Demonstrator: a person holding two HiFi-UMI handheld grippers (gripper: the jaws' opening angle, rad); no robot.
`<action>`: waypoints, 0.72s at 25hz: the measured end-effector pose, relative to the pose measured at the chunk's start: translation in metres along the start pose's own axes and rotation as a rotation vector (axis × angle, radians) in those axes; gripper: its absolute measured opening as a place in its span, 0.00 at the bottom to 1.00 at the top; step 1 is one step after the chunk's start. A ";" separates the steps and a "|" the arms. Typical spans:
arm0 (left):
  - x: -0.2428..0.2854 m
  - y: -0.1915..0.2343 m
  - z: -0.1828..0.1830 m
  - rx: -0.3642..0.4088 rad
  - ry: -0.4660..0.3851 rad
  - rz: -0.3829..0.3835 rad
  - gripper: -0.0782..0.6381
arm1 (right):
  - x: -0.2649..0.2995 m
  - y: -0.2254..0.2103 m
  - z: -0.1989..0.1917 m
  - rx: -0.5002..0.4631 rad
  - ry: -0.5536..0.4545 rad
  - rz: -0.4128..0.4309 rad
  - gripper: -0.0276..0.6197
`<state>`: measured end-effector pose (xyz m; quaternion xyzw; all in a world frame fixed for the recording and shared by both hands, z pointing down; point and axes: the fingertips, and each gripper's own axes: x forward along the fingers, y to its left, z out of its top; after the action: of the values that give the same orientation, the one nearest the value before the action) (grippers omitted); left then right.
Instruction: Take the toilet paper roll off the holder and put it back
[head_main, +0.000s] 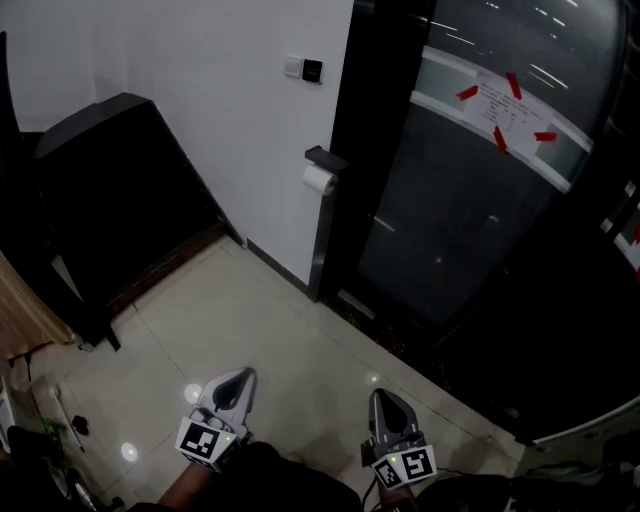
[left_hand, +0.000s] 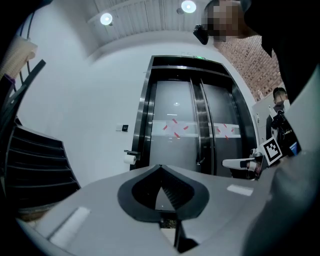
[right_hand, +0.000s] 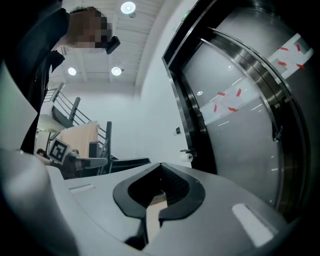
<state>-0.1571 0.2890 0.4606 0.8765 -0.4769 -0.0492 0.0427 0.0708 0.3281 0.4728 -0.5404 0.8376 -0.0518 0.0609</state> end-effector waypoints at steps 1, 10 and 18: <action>0.007 -0.001 -0.003 -0.004 0.009 -0.003 0.11 | 0.002 -0.005 -0.002 -0.002 0.011 0.002 0.06; 0.072 0.023 -0.017 -0.021 0.037 -0.027 0.11 | 0.056 -0.041 -0.021 0.021 0.051 -0.013 0.06; 0.150 0.085 0.002 -0.036 -0.026 -0.046 0.11 | 0.156 -0.067 -0.001 -0.030 0.019 -0.009 0.06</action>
<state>-0.1470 0.1175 0.4622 0.8857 -0.4561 -0.0702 0.0509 0.0672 0.1583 0.4770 -0.5446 0.8363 -0.0446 0.0443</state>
